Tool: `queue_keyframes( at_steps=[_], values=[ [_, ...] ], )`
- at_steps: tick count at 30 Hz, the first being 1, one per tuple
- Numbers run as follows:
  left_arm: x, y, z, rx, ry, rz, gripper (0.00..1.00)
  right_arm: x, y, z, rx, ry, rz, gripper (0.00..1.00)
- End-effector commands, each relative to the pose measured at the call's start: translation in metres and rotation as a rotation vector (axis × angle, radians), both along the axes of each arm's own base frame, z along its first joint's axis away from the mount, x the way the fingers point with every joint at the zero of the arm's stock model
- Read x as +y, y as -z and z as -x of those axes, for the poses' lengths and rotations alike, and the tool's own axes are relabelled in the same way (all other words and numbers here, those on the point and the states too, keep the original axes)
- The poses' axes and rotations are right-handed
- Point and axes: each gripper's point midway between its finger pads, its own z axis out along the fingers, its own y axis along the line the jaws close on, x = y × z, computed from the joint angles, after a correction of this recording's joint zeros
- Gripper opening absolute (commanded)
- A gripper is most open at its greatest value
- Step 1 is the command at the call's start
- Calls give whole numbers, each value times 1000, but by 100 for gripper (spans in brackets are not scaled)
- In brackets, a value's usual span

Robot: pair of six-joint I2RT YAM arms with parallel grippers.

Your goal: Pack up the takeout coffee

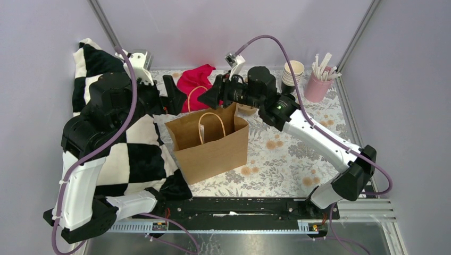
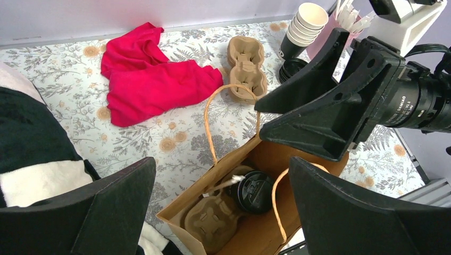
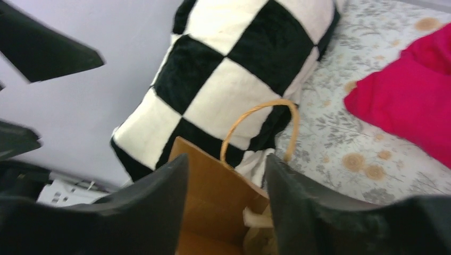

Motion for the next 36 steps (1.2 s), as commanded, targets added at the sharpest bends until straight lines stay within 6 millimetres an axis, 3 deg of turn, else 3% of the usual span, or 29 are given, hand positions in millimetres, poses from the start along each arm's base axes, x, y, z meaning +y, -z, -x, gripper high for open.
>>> queue_keyframes(
  at_steps=[1, 4, 9, 12, 16, 20, 26, 30, 36],
  values=[
    [5, -18, 0, -53, -27, 41, 99, -26, -7, -17, -100, 155, 61, 67],
    [7, -19, 1, -54, -36, 48, 99, -60, -1, -27, -124, 307, 176, 78],
    [4, -20, -1, -48, -35, 53, 99, -135, -2, -40, -145, 601, 389, 100],
    [2, -22, -4, -48, -36, 58, 99, -177, -12, -35, -155, 739, 458, 100],
    [0, -31, -10, -61, -48, 69, 99, -218, -39, -16, -170, 843, 426, 100],
    [8, -51, -13, -122, -91, 93, 99, -235, -70, 4, -200, 846, 318, 100],
    [27, -93, -15, -286, -156, 104, 99, -237, -114, 21, -298, 793, 168, 100],
    [30, -111, -10, -338, -163, 160, 99, -243, -122, 22, -308, 815, 141, 100],
    [41, -114, -5, -351, -212, 208, 99, -248, -126, 25, -303, 821, 167, 100]
  ],
)
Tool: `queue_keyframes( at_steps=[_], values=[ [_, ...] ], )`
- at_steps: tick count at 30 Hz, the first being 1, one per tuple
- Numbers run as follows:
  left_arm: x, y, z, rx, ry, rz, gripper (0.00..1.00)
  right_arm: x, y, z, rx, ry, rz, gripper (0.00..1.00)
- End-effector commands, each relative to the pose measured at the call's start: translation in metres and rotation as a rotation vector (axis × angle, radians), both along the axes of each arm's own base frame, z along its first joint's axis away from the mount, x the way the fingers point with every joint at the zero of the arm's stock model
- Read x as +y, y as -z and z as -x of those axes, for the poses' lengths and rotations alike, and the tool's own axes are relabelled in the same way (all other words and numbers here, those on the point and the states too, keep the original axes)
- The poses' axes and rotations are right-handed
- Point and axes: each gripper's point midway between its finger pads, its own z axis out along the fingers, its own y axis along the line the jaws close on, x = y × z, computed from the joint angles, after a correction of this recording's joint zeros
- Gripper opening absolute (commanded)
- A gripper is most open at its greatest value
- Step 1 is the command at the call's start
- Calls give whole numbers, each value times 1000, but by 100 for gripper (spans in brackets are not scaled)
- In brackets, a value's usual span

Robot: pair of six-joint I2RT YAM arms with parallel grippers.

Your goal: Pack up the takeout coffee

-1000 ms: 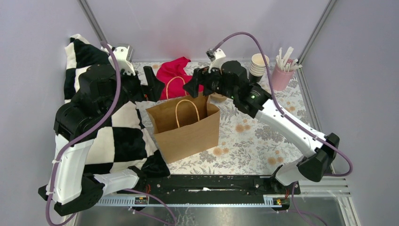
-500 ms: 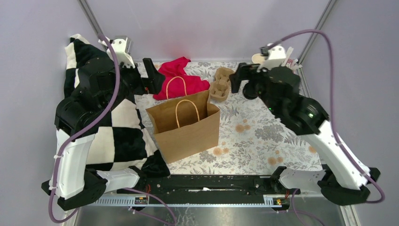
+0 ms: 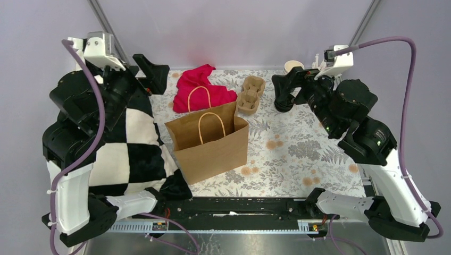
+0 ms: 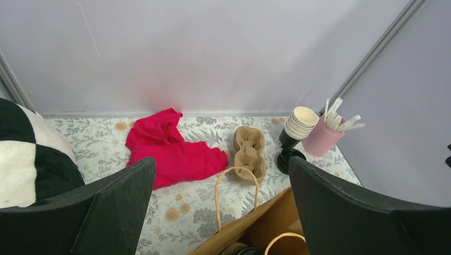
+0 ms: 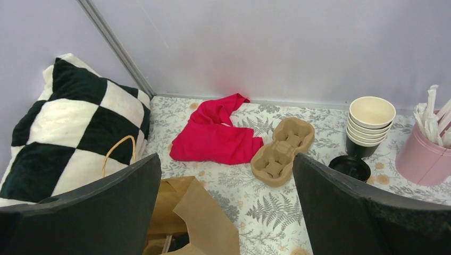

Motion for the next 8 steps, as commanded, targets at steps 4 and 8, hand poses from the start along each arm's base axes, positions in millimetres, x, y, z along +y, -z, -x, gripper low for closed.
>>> queue_keyframes(
  at_steps=[4, 8],
  values=[
    [27, -34, 11, -132, -95, 101, 99, -4, -15, 2, -33, 6, 11, 100],
    [37, -43, 16, -172, -126, 106, 99, 3, -17, 1, -14, -17, 10, 100]
  ],
)
